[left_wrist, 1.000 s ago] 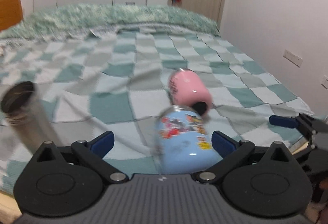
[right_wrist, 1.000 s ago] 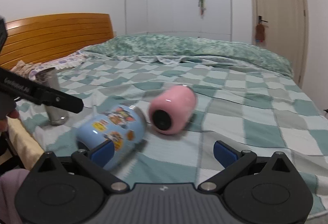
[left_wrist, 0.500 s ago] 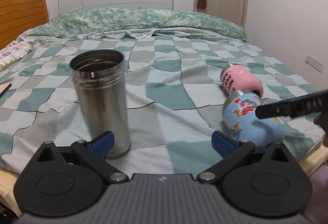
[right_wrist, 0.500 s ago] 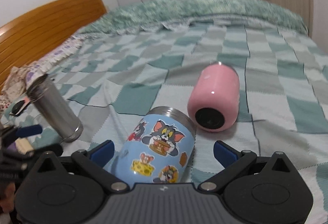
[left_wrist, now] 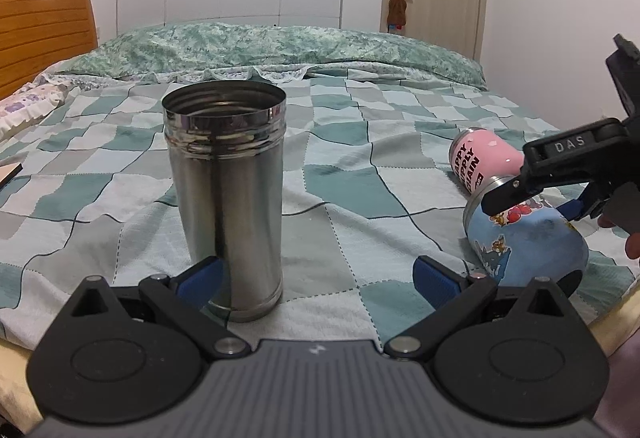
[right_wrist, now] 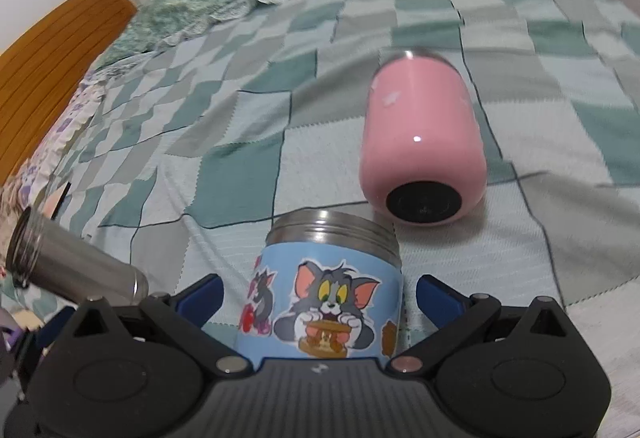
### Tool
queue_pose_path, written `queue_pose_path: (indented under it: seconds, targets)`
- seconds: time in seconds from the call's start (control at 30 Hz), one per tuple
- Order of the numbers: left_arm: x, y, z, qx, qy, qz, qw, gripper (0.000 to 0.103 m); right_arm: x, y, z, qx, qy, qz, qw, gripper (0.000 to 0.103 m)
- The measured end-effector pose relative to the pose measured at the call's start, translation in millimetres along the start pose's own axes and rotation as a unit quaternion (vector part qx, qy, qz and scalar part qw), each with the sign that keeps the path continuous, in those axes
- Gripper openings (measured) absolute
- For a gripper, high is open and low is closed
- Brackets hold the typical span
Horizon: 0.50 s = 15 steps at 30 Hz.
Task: Flip cup upright
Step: 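Lower the blue cup upright onto the quilt beside the thermos with the right tool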
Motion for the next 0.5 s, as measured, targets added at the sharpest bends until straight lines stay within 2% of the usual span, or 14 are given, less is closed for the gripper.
queue_pose_path:
  seconds: [0.13, 0.17, 0.33, 0.5]
  targets:
    - [0, 0, 1, 0.0, -0.004, 0.001, 1.0, 0.103, 11, -3, 6, 0.028, 0.017, -0.024, 0.999, 0.086]
    - [0, 0, 1, 0.0, -0.004, 0.001, 1.0, 0.103, 12, -3, 8, 0.033, 0.023, -0.024, 0.999, 0.086]
    - [-4, 0, 0, -0.005, -0.004, 0.002, 1.0, 0.103, 2, -8, 13, 0.045, 0.053, 0.015, 0.997, 0.085]
    - [-9, 2, 0, -0.006, -0.003, 0.006, 1.0, 0.103, -27, -16, 8, -0.001, 0.073, 0.083, 0.994, 0.084]
Point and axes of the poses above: each gripper's, at about its wrist camera, not at the fingertips, and x roughly the way its jaws point, z to its right, y to its top, the point moved 9 cm from there along x, roughly the way its jaws point, and after that the axes turned 4 degrees about y, right-handed, at the moved point
